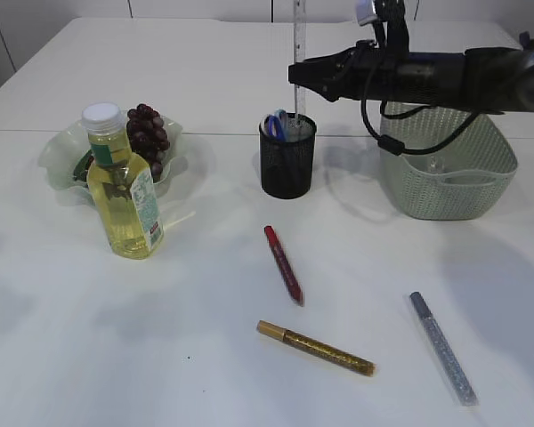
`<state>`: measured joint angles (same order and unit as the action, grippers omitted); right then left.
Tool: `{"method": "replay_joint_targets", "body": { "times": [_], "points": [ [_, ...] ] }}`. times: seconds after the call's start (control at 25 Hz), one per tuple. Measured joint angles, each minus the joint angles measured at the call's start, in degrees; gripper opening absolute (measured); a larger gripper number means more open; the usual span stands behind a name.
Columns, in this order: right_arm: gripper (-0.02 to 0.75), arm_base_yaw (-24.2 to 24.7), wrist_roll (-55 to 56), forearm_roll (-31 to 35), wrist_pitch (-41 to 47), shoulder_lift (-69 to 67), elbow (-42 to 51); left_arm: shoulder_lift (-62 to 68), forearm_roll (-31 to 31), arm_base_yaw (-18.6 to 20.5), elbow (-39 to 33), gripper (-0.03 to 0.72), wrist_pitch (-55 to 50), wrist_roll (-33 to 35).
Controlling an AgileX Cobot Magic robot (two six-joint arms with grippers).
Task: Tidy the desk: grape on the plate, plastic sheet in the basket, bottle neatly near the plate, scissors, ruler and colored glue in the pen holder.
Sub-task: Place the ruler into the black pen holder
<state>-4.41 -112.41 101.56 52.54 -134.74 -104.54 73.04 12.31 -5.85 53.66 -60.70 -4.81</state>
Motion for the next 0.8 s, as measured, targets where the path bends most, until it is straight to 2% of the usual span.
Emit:
{"method": "replay_joint_targets", "body": {
  "times": [0.48, 0.8],
  "points": [
    [0.290, -0.3, -4.7, 0.0, 0.9, -2.0, -0.1, 0.0, 0.0, 0.0, 0.0, 0.298, 0.0, 0.0],
    [0.370, -0.3, -4.8, 0.0, 1.3, -2.0, -0.1, 0.0, 0.0, 0.0, 0.0, 0.298, 0.0, 0.0]
  ]
}}
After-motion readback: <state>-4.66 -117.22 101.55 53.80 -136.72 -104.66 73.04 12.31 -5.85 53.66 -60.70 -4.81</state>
